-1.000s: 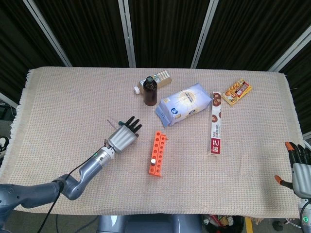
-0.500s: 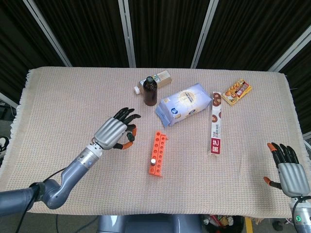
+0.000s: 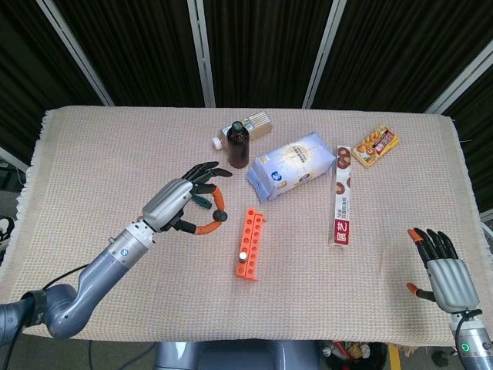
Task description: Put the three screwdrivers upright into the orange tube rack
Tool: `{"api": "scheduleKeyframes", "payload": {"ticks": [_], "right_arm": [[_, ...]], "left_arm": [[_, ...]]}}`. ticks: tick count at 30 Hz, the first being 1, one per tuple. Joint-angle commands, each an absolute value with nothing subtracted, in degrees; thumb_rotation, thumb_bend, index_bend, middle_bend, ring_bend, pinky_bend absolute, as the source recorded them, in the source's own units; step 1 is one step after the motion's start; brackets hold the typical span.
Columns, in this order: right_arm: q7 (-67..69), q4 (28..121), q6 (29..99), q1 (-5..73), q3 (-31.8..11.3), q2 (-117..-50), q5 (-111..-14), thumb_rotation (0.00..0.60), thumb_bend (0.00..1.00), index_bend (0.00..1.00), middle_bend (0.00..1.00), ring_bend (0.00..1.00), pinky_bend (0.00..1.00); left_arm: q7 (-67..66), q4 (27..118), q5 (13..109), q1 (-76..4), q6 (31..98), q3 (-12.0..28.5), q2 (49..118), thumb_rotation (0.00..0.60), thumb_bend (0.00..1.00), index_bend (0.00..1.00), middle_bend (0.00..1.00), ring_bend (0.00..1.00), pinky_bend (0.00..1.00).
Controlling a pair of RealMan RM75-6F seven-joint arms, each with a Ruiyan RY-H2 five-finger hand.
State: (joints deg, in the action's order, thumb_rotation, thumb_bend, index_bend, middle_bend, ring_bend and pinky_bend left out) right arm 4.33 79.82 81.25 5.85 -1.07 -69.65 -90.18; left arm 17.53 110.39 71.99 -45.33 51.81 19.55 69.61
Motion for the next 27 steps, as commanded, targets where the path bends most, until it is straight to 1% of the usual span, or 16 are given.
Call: {"api": "scheduleKeyframes", "payload": {"ticks": [1,6,11,27], "right_arm": [[4.4,79.8,81.4,5.9,-1.1,-69.8,-90.2,0.600,0.00,0.03,0.06,0.00,0.06],[4.6,79.7,81.7,5.9,-1.1,-69.9,-90.2,0.600,0.00,0.04,0.06,0.00,0.06],[5.2,79.3,82.0,5.6,-1.1,-70.1,-89.6,0.600,0.00,0.03,0.06,0.00,0.06],[6.1,78.1,82.0,4.7,-1.0,-70.2,-87.9,0.600,0.00,0.03,0.06,0.00,0.06]], "left_arm": [[20.0,112.2,72.7,-46.0,50.3,20.0,68.9,0.600,0.49,0.83,0.13,0.00,0.00],[21.9,113.8,73.5,-46.5,49.3,20.0,68.4,0.600,0.49,0.83,0.14,0.00,0.00],[21.3,114.1,74.0,-46.9,49.1,18.9,68.9,0.600,0.49,0.83,0.14,0.00,0.00],[15.8,111.1,71.8,-48.0,50.8,16.9,73.2,0.600,0.49,0.83,0.14,0.00,0.00]]}}
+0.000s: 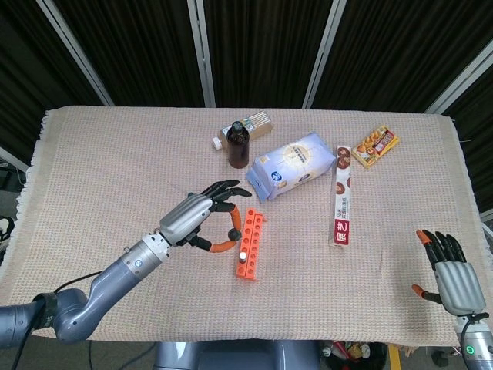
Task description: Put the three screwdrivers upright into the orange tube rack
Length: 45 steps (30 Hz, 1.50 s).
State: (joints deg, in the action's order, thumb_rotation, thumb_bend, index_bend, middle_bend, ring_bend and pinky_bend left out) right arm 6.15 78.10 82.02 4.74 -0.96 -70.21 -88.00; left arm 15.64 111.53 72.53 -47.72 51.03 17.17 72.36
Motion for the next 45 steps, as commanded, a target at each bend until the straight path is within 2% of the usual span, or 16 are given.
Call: {"api": "scheduleKeyframes", "payload": {"ticks": [1,24,45], "right_arm": [[6.1,78.1,82.1,4.6,-1.0,-70.1,-87.8,0.600,0.00,0.03,0.06,0.00,0.06],[5.2,78.6,81.5,4.3,-1.5,-69.8,-86.1,0.600,0.00,0.03,0.06,0.00,0.06],[4.6,78.8,81.0,4.3,-1.8,-69.7,-85.3,0.600,0.00,0.03,0.07,0.00,0.06]], "left_arm": [[16.2,110.9,71.4,-48.1,50.5,16.9,73.4,0.600,0.49,0.83,0.14,0.00,0.00],[25.9,107.0,67.8,-49.0,47.2,18.8,76.3,0.600,0.49,0.82,0.14,0.00,0.00],[26.9,106.3,67.5,-50.1,45.6,19.5,76.3,0.600,0.49,0.82,0.13,0.00,0.00]]}}
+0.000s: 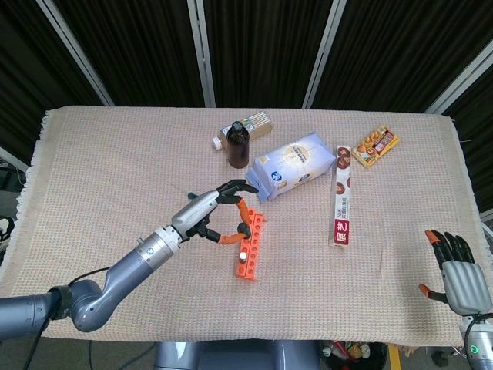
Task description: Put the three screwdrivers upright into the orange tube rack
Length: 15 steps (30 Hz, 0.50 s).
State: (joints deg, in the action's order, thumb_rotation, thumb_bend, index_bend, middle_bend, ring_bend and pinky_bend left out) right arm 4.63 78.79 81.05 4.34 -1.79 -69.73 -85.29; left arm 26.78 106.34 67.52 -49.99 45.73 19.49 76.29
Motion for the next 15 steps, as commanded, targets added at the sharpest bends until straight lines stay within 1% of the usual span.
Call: {"api": "scheduleKeyframes", "payload": {"ticks": [1,15], "right_arm": [[4.6,78.8,81.0,4.3,-1.8,-69.7,-85.2,0.600,0.00,0.03,0.07,0.00,0.06],[4.8,78.5,81.0,4.2,-2.0,-69.7,-84.8,0.600,0.00,0.03,0.07,0.00,0.06]], "left_arm": [[26.9,106.2,67.4,-50.2,45.4,19.5,76.3,0.600,0.49,0.82,0.13,0.00,0.00],[26.0,105.8,66.8,-50.6,45.2,19.3,76.8,0.600,0.49,0.82,0.13,0.00,0.00]]}}
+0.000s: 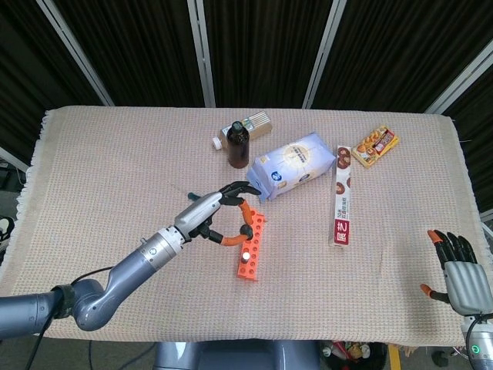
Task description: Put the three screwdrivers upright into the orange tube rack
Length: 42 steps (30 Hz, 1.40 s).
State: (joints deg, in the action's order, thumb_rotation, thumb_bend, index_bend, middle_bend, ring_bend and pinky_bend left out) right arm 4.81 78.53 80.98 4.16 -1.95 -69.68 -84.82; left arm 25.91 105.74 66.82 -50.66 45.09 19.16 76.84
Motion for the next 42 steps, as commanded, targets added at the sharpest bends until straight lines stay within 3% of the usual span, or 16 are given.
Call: {"api": "scheduleKeyframes", "payload": {"ticks": [1,42], "right_arm": [[4.8,78.5,81.0,4.2,-2.0,-69.6,-84.8,0.600,0.00,0.03,0.07,0.00,0.06],[4.6,78.5,80.6,4.3,-2.1,-69.8,-84.6,0.600,0.00,0.04,0.07,0.00,0.06]], "left_arm": [[25.9,105.8,66.8,-50.6,45.3,19.3,76.7,0.600,0.49,0.82,0.13,0.00,0.00],[25.4,106.6,67.4,-50.3,45.5,18.8,75.4,0.600,0.49,0.82,0.13,0.00,0.00]]}}
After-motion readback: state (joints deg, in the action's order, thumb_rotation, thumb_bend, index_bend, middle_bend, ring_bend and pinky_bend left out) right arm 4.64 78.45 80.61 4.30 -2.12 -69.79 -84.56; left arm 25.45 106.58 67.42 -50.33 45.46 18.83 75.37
